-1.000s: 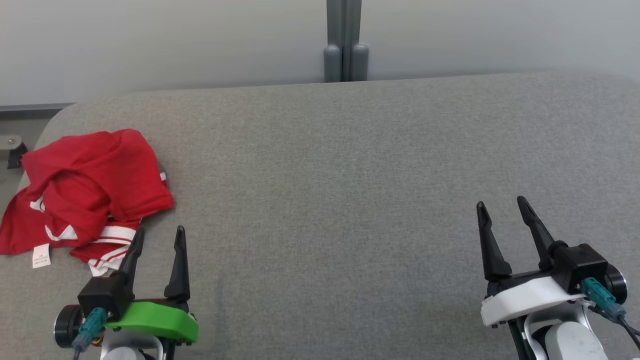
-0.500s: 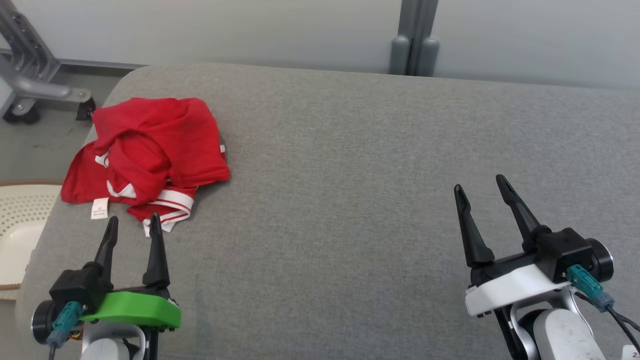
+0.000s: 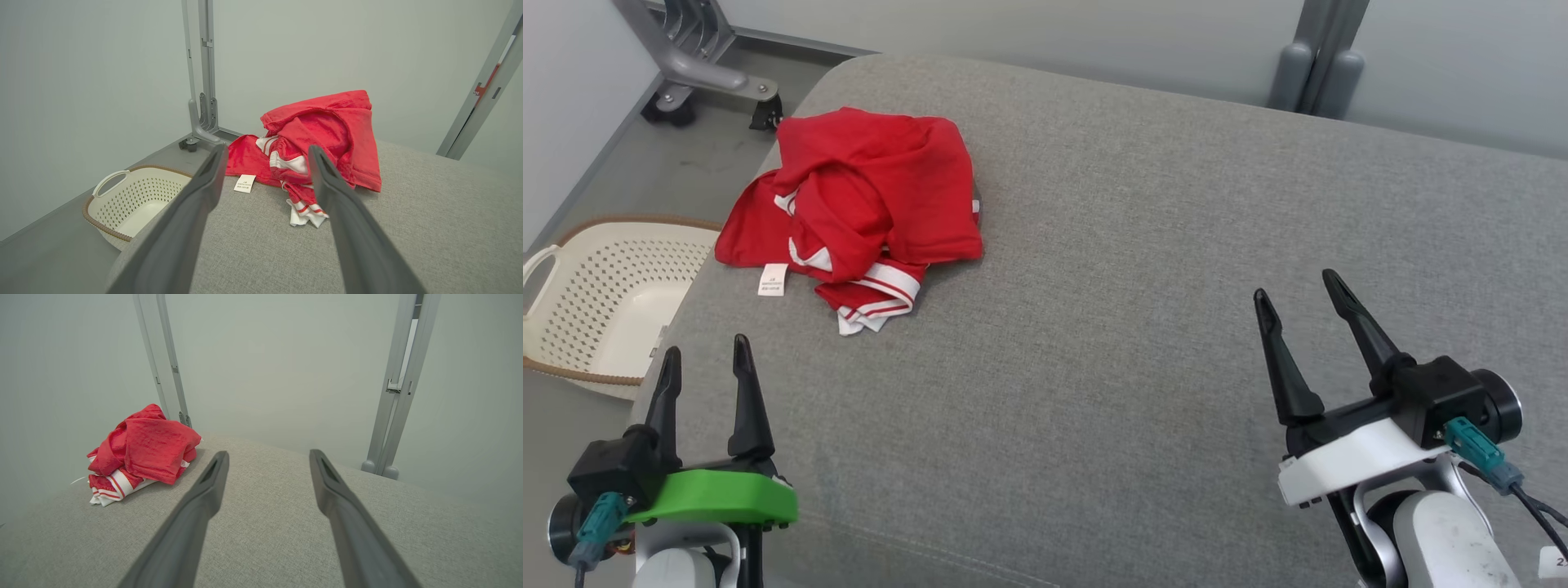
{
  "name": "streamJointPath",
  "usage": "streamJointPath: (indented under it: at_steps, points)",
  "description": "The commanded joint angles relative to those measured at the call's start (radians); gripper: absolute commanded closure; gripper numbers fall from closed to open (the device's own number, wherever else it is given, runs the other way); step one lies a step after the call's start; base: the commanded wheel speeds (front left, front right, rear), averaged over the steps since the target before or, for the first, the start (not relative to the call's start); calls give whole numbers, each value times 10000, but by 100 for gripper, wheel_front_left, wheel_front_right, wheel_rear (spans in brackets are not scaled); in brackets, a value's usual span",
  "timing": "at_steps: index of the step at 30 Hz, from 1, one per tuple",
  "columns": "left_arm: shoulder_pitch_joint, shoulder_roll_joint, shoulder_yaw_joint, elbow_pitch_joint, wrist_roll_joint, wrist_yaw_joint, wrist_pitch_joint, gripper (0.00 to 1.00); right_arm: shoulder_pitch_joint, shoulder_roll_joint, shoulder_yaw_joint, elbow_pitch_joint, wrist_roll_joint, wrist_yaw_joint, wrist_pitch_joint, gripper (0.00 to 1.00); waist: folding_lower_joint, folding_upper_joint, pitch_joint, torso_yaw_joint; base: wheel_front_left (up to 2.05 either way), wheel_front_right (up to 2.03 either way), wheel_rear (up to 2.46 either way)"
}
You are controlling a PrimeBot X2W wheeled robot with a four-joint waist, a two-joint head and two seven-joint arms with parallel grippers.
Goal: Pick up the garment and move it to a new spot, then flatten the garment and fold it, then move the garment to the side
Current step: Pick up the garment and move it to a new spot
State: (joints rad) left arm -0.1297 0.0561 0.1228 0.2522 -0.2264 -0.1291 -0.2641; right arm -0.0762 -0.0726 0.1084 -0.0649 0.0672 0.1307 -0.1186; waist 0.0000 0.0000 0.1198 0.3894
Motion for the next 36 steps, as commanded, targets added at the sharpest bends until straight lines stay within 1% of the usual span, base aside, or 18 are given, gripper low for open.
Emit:
streamJointPath:
  at_steps: [1, 4, 8, 14, 18, 23, 25, 31, 34, 35, 36]
  points:
    - [-219, -15, 15, -73, -17, -29, -3, 0, -130, -68, 4, -59, 14, 1, 30, 0, 0, 0, 191, 149, 0, 0, 0]
    - [-304, -27, 71, -172, -67, -29, -3, 0, -202, -129, 71, -160, -25, 1, 90, 0, 0, 0, 409, 136, 0, 0, 0]
    - [-657, -39, 7, -384, -121, -29, -2, 0, -513, -267, 248, -383, -98, 1, 205, 0, 0, 0, 1011, -43, 0, 0, 0]
    - [-1939, -45, -184, -196, -299, -29, -3, 0, -1146, -547, 522, -687, -64, -1, 409, 0, 0, 0, 2253, -486, 0, 0, 0]
    - [-2976, 216, -568, 778, -499, -27, -2, 0, -1481, -649, 605, -769, -99, -3, 440, 0, 0, 0, 2965, -805, 0, 0, 0]
    - [-4412, 503, -1178, 2580, -1151, -18, -2, 0, -1660, -669, 449, -783, -102, -3, 404, 0, 0, 0, 3631, -1112, 0, 0, 0]
    - [-4981, 772, -1381, 3405, -1396, -17, -2, 0, -1755, -561, 398, -739, -21, -1, 347, 0, 0, 0, 3864, -1277, 0, 0, 0]
    - [-6346, 1334, -1809, 5550, -2155, -17, 5, 0, -1850, -403, 424, -483, 32, -3, 133, 0, 0, 0, 4123, -1676, 0, 0, 0]
    - [-6781, 1557, -1914, 6161, -2472, -17, 4, 0, -1861, -300, 355, -375, 136, -3, 46, 0, 0, 0, 4126, -1770, 0, 0, 0]
    - [-6867, 1640, -1928, 6256, -2516, -17, 4, 31, -1866, -297, 339, -347, 100, -3, 9, 0, 0, 0, 4116, -1790, 0, 0, 0]
    - [-6943, 1740, -1961, 6368, -2600, -17, 3, 100, -1874, -280, 322, -294, 81, -3, -25, 0, 0, 0, 4083, -1814, 0, 0, 0]
